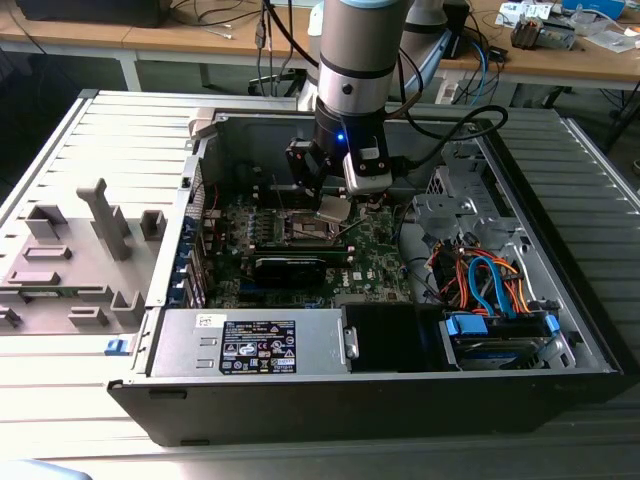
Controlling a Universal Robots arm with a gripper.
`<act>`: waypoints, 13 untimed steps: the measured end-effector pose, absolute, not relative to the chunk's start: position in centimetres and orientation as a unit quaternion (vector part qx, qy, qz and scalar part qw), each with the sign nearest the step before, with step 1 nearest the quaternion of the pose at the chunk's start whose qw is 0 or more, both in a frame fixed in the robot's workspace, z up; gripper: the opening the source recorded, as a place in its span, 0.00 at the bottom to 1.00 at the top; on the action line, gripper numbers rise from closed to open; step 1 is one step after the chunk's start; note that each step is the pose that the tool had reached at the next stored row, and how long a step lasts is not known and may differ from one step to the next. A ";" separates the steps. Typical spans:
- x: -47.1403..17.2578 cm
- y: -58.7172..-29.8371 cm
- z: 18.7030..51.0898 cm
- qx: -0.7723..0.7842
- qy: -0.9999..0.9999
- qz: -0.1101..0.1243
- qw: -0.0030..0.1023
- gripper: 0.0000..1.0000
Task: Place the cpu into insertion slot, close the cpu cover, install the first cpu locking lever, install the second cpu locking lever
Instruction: 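Place the cpu into insertion slot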
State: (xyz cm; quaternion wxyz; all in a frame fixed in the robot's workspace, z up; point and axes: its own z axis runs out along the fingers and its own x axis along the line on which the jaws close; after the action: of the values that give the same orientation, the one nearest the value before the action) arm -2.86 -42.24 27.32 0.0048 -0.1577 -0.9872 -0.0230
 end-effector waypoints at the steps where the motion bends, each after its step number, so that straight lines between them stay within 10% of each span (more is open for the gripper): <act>1: -2.9 -42.2 27.3 -0.158 -0.987 -0.023 0.005 0.55; 13: -2.9 -42.2 27.3 -0.175 -0.984 -0.023 0.004 0.55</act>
State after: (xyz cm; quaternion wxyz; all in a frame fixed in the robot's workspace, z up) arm -2.86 -42.24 27.31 0.0044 -0.1753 -0.9842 -0.0231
